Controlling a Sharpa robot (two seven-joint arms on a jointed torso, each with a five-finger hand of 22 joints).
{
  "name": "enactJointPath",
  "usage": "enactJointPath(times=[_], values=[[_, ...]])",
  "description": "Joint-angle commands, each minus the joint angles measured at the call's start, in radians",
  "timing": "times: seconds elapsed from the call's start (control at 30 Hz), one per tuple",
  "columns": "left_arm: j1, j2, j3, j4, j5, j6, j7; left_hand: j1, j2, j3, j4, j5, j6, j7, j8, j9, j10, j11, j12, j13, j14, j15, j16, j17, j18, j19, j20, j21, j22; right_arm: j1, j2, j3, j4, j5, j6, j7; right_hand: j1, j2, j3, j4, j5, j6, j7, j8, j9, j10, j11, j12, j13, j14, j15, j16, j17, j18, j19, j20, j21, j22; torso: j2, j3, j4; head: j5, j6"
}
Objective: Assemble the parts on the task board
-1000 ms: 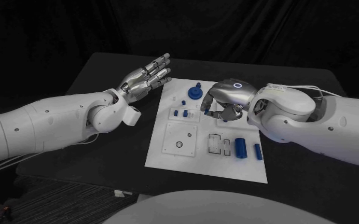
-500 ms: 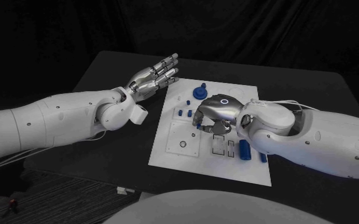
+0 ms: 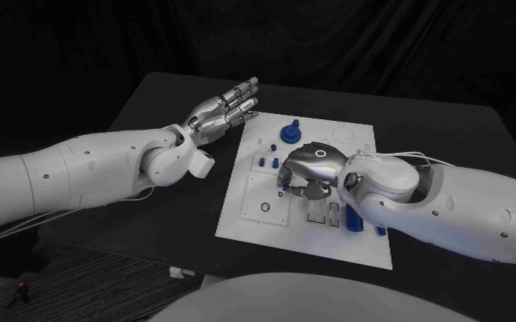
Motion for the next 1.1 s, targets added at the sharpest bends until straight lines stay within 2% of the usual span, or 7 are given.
enactJointPath(times=[0.03, 0.2, 0.43, 0.73, 0.93, 1.1], values=[[-0.001, 0.003, 0.001, 0.0, 0.006, 0.0, 0.007, 0.008, 0.004, -0.005, -0.001, 0.007, 0.0, 0.008, 0.002, 0.001, 0.0, 0.008, 0.003, 0.001, 0.0, 0.005, -0.004, -0.001, 0.008, 0.0, -0.003, -0.004, -0.001, -0.007, 0.003, 0.0, -0.002, -0.02, -0.011, 0.004, 0.002, -0.007, 0.002, -0.005, 0.002, 0.008, 0.001, -0.002, 0.001, 0.007, -0.001, -0.001, 0.002, 0.007, -0.008, -0.001, 0.0, 0.001, 0.002, -0.008, 0.001, 0.117, 0.001, -0.0006, -0.0042, 0.004, 0.0], [-0.002, 0.003, 0.001, 0.003, 0.006, 0.004, 0.004, 0.011, 0.008, -0.005, -0.001, 0.009, 0.001, 0.014, 0.002, 0.001, 0.0, 0.009, 0.003, 0.001, 0.0, 0.006, -0.004, -0.001, 0.008, 0.0, -0.003, -0.004, 0.0, -0.014, 0.009, 0.0, -0.004, -0.02, -0.012, 0.002, 0.002, -0.007, 0.002, -0.006, 0.003, 0.009, 0.001, -0.002, 0.001, 0.009, -0.002, -0.001, 0.001, 0.008, -0.009, -0.001, 0.0, 0.001, 0.002, -0.009, 0.001, 0.117, 0.0, 0.0003, -0.0015, 0.004, 0.0], [-0.003, 0.0, 0.001, 0.011, 0.006, 0.002, 0.001, 0.013, 0.008, -0.005, -0.002, 0.01, 0.001, 0.016, 0.002, 0.001, 0.0, 0.01, 0.002, 0.001, 0.0, 0.007, -0.004, -0.001, 0.008, 0.0, -0.004, -0.004, 0.0, -0.018, 0.014, 0.0, -0.011, -0.02, -0.015, 0.001, 0.002, -0.007, 0.002, -0.006, 0.003, 0.01, 0.0, -0.002, 0.001, 0.01, -0.002, -0.002, 0.001, 0.007, -0.009, -0.003, -0.002, 0.002, 0.0, -0.009, -0.005, 0.116, 0.0, -0.0003, -0.0043, 0.009, 0.0], [-0.003, 0.0, 0.001, 0.008, 0.006, 0.003, -0.002, 0.015, 0.01, -0.005, -0.002, 0.014, 0.002, 0.018, 0.002, 0.002, -0.001, 0.01, 0.002, 0.001, 0.0, 0.008, -0.004, -0.001, 0.008, 0.0, -0.004, -0.004, 0.0, -0.022, 0.027, 0.0, -0.02, -0.02, -0.016, 0.003, 0.001, -0.007, 0.002, -0.006, 0.003, 0.01, 0.001, -0.003, 0.001, 0.011, -0.002, -0.002, 0.001, 0.007, -0.009, -0.003, -0.002, 0.002, 0.0, -0.009, -0.005, 0.116, 0.001, -0.0001, -0.0035, 0.005, 0.0], [-0.003, 0.001, 0.001, 0.007, 0.006, 0.007, -0.005, 0.019, 0.012, -0.005, -0.003, 0.017, 0.003, 0.02, 0.003, 0.002, -0.001, 0.011, 0.003, 0.001, 0.0, 0.009, -0.004, -0.001, 0.008, 0.0, -0.004, -0.004, 0.0, -0.025, 0.034, 0.0, -0.028, -0.02, -0.013, 0.003, 0.001, -0.007, 0.002, -0.006, 0.003, 0.01, 0.001, -0.003, 0.001, 0.011, -0.002, -0.002, 0.001, 0.007, -0.009, -0.003, -0.002, 0.002, 0.0, -0.009, -0.005, 0.116, 0.0, -0.0016, -0.0053, 0.008, 0.0], [-0.003, 0.003, 0.001, 0.005, 0.006, 0.01, -0.008, 0.02, 0.012, -0.005, -0.004, 0.018, 0.003, 0.021, 0.003, 0.002, -0.001, 0.011, 0.002, 0.001, 0.0, 0.009, -0.004, -0.001, 0.008, 0.0, -0.004, -0.004, 0.0, -0.028, 0.04, 0.0, -0.031, -0.02, -0.013, 0.003, 0.001, -0.006, 0.003, -0.006, 0.004, 0.011, 0.0, -0.003, 0.001, 0.012, -0.002, -0.002, 0.001, 0.007, -0.009, -0.003, -0.002, 0.003, 0.0, -0.009, -0.006, 0.116, 0.001, -0.0003, -0.0062, 0.013, 0.0]])
